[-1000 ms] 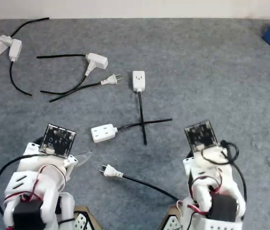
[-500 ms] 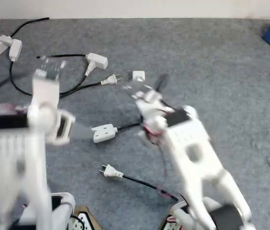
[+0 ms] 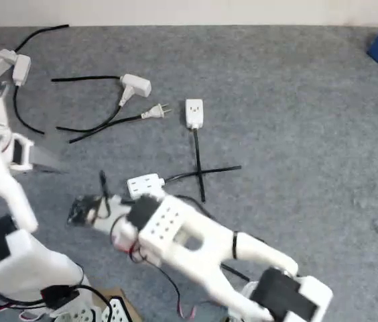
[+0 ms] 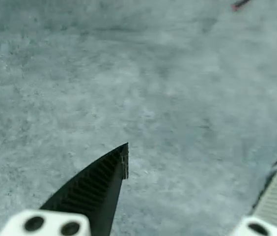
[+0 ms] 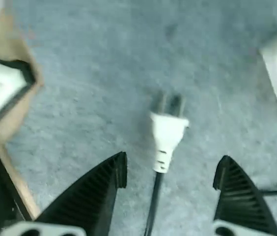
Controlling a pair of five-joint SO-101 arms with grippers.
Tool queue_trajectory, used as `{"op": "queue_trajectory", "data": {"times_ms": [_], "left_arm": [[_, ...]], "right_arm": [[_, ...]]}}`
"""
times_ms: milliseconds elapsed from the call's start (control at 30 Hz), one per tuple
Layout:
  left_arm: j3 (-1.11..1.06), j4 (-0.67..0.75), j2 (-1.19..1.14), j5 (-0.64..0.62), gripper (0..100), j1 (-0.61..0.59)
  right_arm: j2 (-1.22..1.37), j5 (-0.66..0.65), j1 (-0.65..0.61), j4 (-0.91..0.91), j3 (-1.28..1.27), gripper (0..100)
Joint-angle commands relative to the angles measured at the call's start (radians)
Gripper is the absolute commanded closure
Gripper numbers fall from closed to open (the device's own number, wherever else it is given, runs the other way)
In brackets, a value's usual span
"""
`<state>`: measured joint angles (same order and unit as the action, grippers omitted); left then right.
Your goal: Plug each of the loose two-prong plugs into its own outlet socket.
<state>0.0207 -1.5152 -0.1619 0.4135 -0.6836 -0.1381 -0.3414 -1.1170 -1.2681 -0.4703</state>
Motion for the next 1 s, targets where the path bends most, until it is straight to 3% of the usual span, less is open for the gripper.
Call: {"op": "queue_trajectory", "data": {"times_ms": [0,200,567,867,967], "left_arm": [[0.091,0.021,-0.07,0.02,58,-0.051],[0.111,0.017,-0.091,0.02,58,-0.071],[0.108,0.017,-0.094,0.095,58,-0.099],[0.114,0.017,-0.091,0.097,58,-0.139],[0.11,0.017,-0.091,0.097,58,-0.139]], "right_arm": [[-0.087,-0.014,-0.018,0.073,-0.071,71.7],[-0.073,-0.014,0.042,0.214,-0.226,71.7],[0.045,-0.061,0.136,0.4,-0.248,71.7],[0.163,-0.061,0.125,0.421,-0.245,71.9],[0.171,-0.061,0.128,0.42,-0.225,79.1]]}}
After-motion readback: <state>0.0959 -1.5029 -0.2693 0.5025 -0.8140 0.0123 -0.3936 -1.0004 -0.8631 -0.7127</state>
